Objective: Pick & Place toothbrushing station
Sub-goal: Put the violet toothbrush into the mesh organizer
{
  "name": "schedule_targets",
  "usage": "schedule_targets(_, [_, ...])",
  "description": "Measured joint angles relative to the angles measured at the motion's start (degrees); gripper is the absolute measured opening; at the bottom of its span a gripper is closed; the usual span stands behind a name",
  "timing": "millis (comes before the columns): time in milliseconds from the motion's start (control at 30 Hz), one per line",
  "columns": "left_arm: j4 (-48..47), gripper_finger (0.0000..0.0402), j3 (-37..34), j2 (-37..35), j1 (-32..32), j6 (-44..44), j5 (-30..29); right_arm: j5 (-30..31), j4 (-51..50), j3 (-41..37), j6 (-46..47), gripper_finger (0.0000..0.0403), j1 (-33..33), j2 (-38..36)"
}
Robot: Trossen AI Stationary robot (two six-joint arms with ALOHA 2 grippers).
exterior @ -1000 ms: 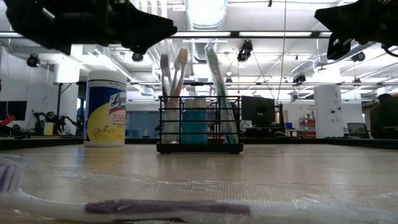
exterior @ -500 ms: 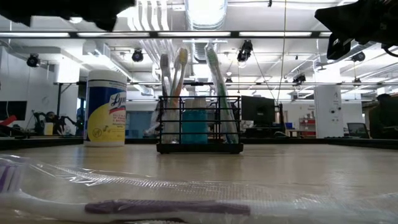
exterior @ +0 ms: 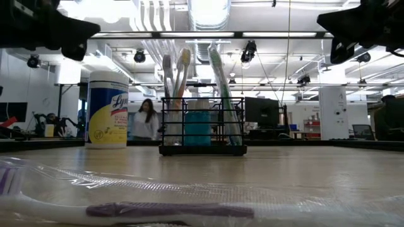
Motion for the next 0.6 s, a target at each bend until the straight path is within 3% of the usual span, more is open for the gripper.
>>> schedule_targets(233, [0.26, 0.0001, -6.82, -7.86, 0.17, -0.99, -0.19, -0.02, -0.17, 0.00, 0.20, 0.0011, 0.01, 2.29])
schedule_targets(367, [-2.92, 0.0001, -7.29, -10.17, 0.27, -2.63, -1.87, 0.01, -0.47, 0.98, 2.98, 0.0011, 0.00, 3.83])
schedule_targets(600, [-2.29, 0.0012, -6.37, -11.74, 0.26, -3.87, -1.79, 0.10, -7.65, 13.12, 3.40, 0.0011, 1.06, 14.03])
